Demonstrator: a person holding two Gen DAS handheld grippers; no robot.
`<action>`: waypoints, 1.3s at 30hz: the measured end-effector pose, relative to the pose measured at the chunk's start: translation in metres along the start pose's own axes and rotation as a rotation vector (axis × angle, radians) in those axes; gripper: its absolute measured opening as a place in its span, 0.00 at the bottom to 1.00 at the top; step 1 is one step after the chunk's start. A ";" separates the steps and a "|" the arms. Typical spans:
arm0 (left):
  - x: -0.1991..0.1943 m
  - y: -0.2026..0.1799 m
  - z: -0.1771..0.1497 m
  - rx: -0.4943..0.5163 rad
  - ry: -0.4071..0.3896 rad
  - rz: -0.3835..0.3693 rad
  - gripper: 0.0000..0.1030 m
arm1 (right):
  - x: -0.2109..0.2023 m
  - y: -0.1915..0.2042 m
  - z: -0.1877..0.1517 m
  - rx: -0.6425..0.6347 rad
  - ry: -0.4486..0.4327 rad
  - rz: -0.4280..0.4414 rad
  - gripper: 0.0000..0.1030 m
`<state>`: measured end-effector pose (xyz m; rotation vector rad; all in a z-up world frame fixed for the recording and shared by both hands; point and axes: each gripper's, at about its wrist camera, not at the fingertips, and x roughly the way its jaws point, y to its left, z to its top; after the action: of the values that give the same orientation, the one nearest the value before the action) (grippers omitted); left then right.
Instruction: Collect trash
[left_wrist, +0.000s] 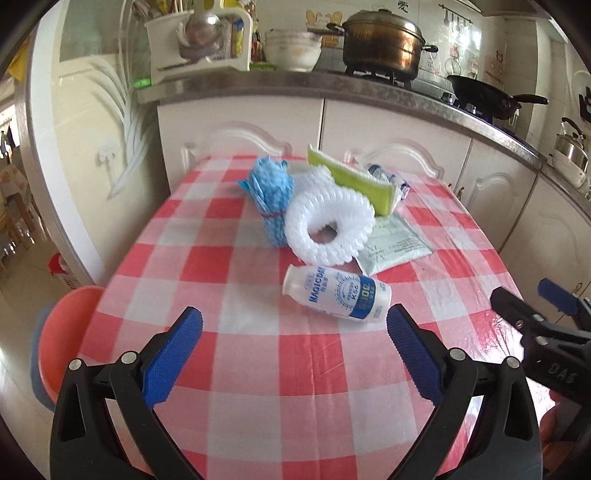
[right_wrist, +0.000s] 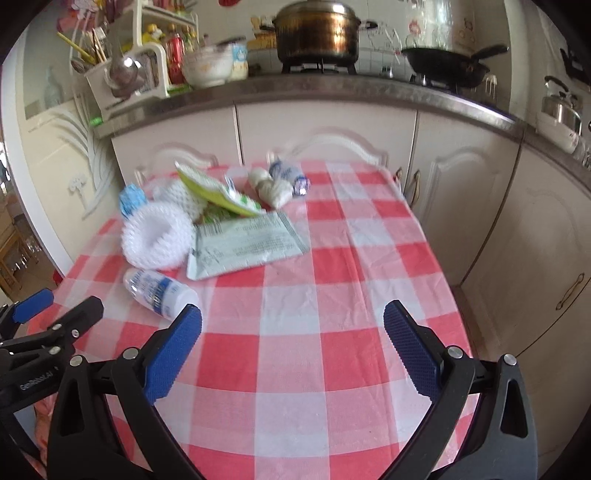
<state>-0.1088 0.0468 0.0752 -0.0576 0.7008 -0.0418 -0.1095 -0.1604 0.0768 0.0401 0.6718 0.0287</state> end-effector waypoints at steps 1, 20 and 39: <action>-0.005 0.001 0.003 0.000 -0.009 0.000 0.95 | -0.009 0.000 0.003 -0.003 -0.021 0.005 0.96; -0.096 0.025 0.036 -0.006 -0.230 0.126 0.95 | -0.128 0.016 0.033 -0.048 -0.337 0.058 0.96; -0.121 0.036 0.036 -0.009 -0.314 0.151 0.95 | -0.178 0.018 0.038 -0.035 -0.482 0.104 0.97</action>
<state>-0.1770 0.0916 0.1778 -0.0190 0.3896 0.1130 -0.2253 -0.1504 0.2176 0.0466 0.1871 0.1271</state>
